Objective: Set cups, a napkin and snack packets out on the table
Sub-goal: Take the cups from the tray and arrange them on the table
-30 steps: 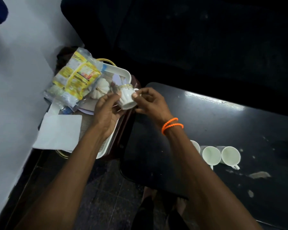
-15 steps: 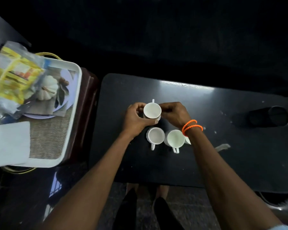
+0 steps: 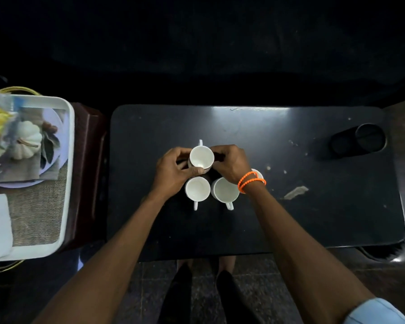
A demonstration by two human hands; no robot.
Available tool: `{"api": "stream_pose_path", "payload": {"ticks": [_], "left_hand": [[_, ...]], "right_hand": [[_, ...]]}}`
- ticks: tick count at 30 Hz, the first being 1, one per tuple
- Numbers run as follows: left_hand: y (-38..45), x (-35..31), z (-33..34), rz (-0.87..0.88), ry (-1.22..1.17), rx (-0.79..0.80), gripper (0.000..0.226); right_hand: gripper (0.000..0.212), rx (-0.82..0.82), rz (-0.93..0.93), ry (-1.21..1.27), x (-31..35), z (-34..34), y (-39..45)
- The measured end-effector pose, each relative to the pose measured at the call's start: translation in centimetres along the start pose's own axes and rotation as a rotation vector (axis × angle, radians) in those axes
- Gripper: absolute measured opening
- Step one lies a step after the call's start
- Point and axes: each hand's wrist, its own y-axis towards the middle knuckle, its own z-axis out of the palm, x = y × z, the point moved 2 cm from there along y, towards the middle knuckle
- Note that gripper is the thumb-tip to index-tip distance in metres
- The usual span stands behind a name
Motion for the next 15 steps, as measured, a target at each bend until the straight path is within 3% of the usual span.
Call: {"api": "stream_pose_path", "payload": {"ticks": [6, 10, 13, 15], "left_hand": [[-0.5, 0.8, 0.7, -0.043, 0.032, -0.020, 0.059], [-1.6, 0.8, 0.9, -0.049, 0.053, -0.115, 0.059], [-3.7, 2.0, 1.0, -0.102, 0.066, -0.280, 0.044], [-5.2, 3.4, 1.4, -0.153, 0.034, -0.274, 0.028]], "right_hand": [[0.018, -0.066, -0.026, -0.037, 0.0, 0.7, -0.5], [0.034, -0.424, -0.006, 0.019, 0.8, 0.1, -3.5], [0.016, -0.706, -0.003, 0.143, 1.3, 1.6, -8.6], [0.011, -0.715, 0.101, 0.273, 1.5, 3.8, -11.9]]}}
